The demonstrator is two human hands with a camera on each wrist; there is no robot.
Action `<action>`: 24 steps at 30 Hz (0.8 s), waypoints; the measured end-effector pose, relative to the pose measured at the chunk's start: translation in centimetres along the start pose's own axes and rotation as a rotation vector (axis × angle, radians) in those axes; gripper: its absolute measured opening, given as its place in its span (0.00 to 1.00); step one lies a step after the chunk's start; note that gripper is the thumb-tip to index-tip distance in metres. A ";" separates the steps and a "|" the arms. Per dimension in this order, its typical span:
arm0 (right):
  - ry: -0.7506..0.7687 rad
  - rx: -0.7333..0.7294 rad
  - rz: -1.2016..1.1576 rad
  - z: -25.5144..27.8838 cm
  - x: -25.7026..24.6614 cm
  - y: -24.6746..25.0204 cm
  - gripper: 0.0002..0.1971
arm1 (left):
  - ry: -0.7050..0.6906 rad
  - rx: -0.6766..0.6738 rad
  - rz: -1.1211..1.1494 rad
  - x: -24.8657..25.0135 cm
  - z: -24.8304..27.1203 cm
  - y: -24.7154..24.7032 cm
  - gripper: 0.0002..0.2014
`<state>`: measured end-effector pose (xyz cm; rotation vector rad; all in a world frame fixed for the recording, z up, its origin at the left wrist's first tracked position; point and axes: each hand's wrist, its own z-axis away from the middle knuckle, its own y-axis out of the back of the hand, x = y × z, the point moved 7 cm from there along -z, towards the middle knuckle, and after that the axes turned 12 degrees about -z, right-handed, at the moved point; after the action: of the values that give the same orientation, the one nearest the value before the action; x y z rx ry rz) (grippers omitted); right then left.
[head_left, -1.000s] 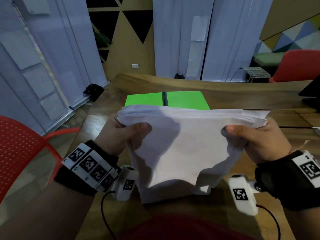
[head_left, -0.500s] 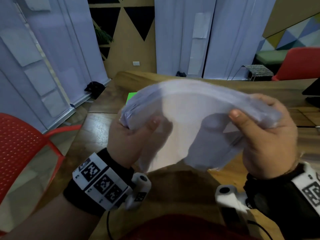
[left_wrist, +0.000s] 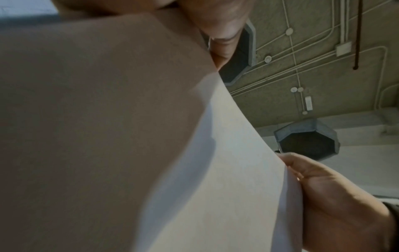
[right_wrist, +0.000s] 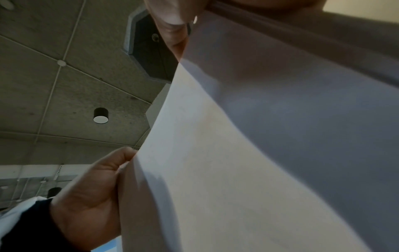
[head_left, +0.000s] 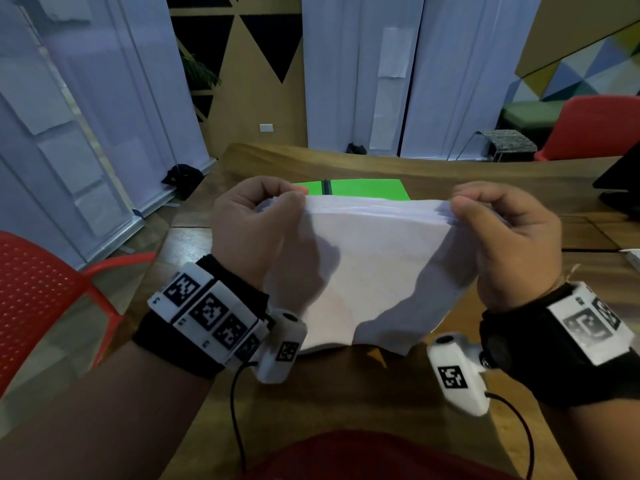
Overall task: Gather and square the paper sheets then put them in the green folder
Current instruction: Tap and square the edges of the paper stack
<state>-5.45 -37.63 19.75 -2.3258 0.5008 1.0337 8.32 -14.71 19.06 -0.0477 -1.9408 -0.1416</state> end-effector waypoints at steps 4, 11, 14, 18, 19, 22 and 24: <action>-0.029 0.011 0.013 -0.8 0.7 -0.1 0.12 | 0.039 0.013 -0.048 -0.3 -0.8 0.0 0.07; -0.077 0.011 0.075 -1.4 1.2 -0.3 0.09 | -0.042 -0.060 -0.180 -0.2 -1.7 -0.3 0.11; -0.085 0.015 0.095 -1.8 1.4 -0.4 0.12 | -0.058 -0.077 -0.191 -0.3 -1.9 -0.3 0.14; -0.065 0.045 0.090 -2.2 1.7 -0.4 0.18 | -0.057 -0.077 -0.181 -0.6 -2.3 -0.4 0.14; -0.061 0.054 0.086 -2.2 1.6 -0.4 0.17 | -0.057 -0.078 -0.159 -0.6 -2.4 -0.3 0.12; -0.074 0.036 0.011 -2.4 1.9 -0.2 0.10 | -0.090 -0.115 -0.051 -0.8 -2.2 -0.3 0.04; -0.122 -0.098 -0.117 -2.3 2.5 -0.3 0.10 | -0.121 -0.178 -0.011 -1.7 -1.7 -0.5 0.13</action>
<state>-2.41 -39.09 19.25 -2.3284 0.2684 1.1584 10.49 -15.31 18.11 -0.1670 -2.0449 -0.3255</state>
